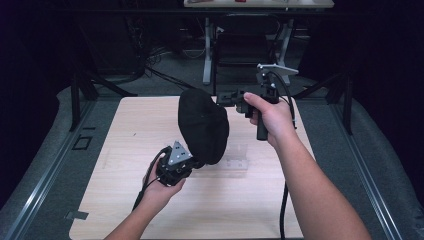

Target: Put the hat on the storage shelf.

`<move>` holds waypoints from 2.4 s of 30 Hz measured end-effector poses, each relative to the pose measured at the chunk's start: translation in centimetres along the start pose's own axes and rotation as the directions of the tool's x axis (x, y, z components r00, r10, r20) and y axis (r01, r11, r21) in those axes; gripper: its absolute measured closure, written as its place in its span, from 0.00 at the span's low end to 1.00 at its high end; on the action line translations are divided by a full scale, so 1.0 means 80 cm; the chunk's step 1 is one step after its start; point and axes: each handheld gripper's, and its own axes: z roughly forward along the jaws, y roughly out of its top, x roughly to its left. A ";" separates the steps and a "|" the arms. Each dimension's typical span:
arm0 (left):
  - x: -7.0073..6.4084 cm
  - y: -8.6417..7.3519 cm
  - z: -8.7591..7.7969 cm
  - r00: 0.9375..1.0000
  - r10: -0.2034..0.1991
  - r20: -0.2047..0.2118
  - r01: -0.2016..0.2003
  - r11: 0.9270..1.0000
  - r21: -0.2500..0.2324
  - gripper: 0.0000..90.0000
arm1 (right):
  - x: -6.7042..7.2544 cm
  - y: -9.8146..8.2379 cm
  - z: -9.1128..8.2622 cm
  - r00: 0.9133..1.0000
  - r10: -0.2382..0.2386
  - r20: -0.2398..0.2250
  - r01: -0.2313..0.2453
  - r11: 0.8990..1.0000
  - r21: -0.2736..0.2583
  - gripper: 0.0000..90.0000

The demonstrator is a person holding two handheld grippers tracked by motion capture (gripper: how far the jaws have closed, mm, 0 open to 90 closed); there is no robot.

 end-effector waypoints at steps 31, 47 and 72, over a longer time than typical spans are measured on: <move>0.021 -0.060 0.011 0.987 -0.155 0.028 0.156 0.988 -0.015 0.92 | -0.006 -0.002 -0.011 1.000 0.003 0.024 -0.002 1.000 -0.011 0.85; 0.035 -0.082 -0.002 0.966 -0.259 0.018 0.259 0.965 -0.042 0.59 | -0.021 0.002 -0.008 1.000 0.021 0.013 -0.021 1.000 -0.004 0.84; 0.061 -0.119 -0.065 0.950 -0.309 -0.057 0.308 0.951 -0.025 0.56 | -0.026 -0.020 -0.038 0.990 -0.026 0.140 0.029 0.999 -0.020 0.81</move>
